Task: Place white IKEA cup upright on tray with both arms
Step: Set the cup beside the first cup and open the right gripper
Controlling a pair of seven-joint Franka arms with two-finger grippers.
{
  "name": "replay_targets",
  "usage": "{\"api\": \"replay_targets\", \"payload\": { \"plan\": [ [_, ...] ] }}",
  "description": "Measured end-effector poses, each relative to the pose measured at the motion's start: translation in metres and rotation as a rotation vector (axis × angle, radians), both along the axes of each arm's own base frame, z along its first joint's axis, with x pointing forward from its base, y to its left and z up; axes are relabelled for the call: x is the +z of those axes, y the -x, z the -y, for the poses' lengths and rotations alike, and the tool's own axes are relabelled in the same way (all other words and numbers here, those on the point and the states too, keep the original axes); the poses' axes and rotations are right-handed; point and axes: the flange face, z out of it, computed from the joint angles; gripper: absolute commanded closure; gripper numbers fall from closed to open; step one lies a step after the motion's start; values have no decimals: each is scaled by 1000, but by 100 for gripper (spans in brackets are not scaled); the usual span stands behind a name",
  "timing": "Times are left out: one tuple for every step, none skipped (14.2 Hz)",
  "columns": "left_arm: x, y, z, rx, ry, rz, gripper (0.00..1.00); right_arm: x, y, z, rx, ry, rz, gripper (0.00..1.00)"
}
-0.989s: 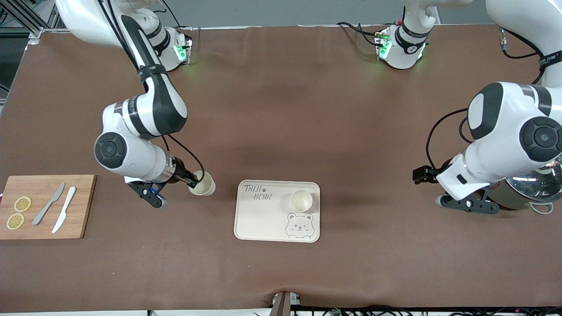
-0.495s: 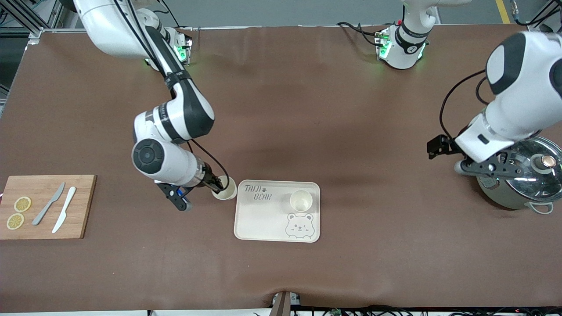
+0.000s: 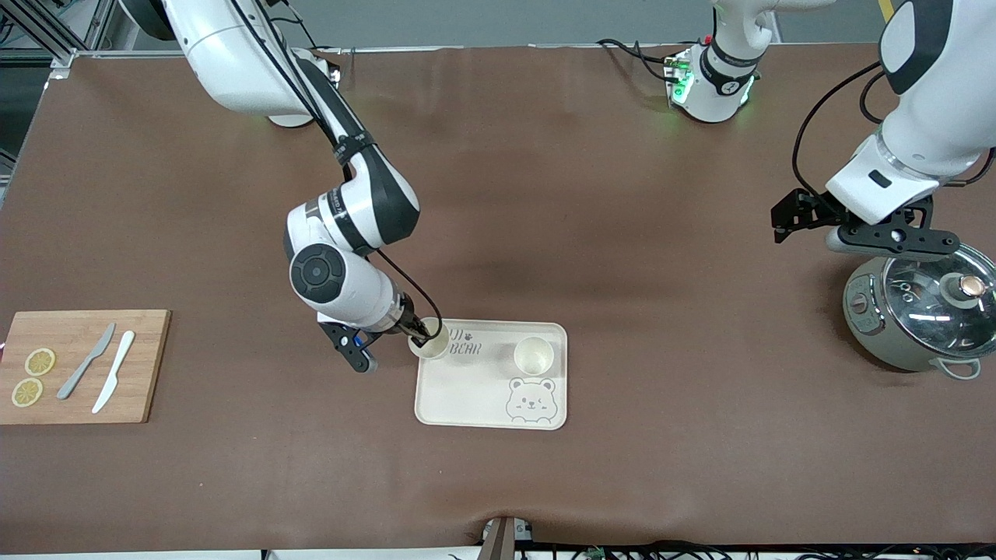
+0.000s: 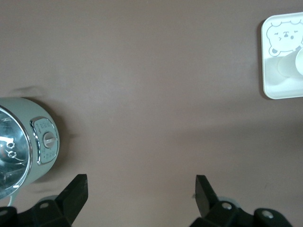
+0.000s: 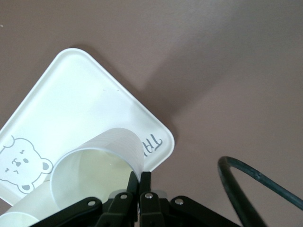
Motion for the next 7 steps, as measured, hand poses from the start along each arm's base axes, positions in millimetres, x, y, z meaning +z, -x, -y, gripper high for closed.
{"api": "replay_targets", "payload": {
  "plan": [
    [-5,2,0,0,-2,-10,0,-6,-2,-1,-2,-2,10,100],
    [-11,3,-1,0,-4,-22,0,-15,-2,-3,-3,-1,13,100],
    [-17,5,-1,0,-6,-35,0,-24,-3,-4,-4,-1,17,100],
    [-22,6,-1,1,-4,-46,0,-32,-4,-5,-7,-1,22,100],
    [-25,7,0,3,4,-53,0,-38,-4,-7,-12,-2,28,100],
    [-26,8,1,4,15,-58,0,-44,-5,-8,-15,-2,32,100],
    [-27,8,2,4,20,-61,0,-47,-4,-9,-16,-1,31,100]
  ]
}}
